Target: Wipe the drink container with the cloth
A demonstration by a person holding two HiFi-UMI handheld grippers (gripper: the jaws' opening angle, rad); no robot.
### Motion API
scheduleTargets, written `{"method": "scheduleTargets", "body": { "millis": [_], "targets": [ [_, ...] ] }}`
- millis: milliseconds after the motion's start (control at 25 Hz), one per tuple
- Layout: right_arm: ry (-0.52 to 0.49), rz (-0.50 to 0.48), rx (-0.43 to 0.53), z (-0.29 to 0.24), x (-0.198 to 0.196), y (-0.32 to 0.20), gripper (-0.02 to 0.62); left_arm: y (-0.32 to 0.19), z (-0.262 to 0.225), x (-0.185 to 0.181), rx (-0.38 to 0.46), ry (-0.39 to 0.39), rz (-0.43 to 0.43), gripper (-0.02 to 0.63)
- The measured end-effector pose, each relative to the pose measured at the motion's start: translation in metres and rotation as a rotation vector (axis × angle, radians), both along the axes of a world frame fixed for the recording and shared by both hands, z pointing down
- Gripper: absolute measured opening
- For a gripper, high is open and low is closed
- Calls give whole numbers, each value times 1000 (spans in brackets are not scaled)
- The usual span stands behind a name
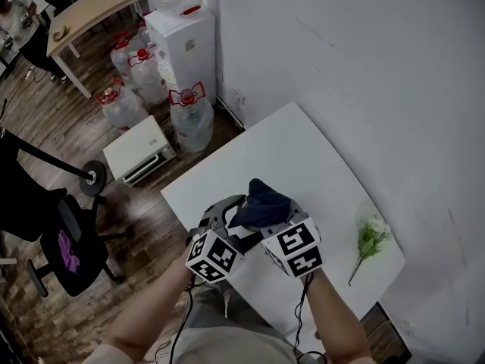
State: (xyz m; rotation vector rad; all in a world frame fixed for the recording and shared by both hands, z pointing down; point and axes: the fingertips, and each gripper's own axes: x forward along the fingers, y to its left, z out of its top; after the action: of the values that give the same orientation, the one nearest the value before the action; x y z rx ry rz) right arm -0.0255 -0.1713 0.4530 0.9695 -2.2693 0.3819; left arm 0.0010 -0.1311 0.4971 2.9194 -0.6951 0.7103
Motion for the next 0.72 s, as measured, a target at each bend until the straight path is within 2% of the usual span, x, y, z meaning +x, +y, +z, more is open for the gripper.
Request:
{"method": "scheduleTargets", "body": {
  "millis": [120,240,320,400,560,720],
  "targets": [
    [30,-48,13,-2,-14,9,44,1,0,-1,-6,-9,-1,416],
    [22,-156,-25,-3,-27,30,44,2,0,-2,-6,-5,-8,416],
    [17,-225,-55,-2,-28,46,44,2,0,-2,-4,-1,-10,417],
    [27,-254,-74,-2,-18,57,44,2,0,-2,0,-1,-13,416],
    [38,-195,-100,-1,15,56,44,1,1,-2,-3,3,-25,416],
    [88,-70,-34,-2,37,32,44,1,1,-3,-8,2,-26,416]
  ]
}}
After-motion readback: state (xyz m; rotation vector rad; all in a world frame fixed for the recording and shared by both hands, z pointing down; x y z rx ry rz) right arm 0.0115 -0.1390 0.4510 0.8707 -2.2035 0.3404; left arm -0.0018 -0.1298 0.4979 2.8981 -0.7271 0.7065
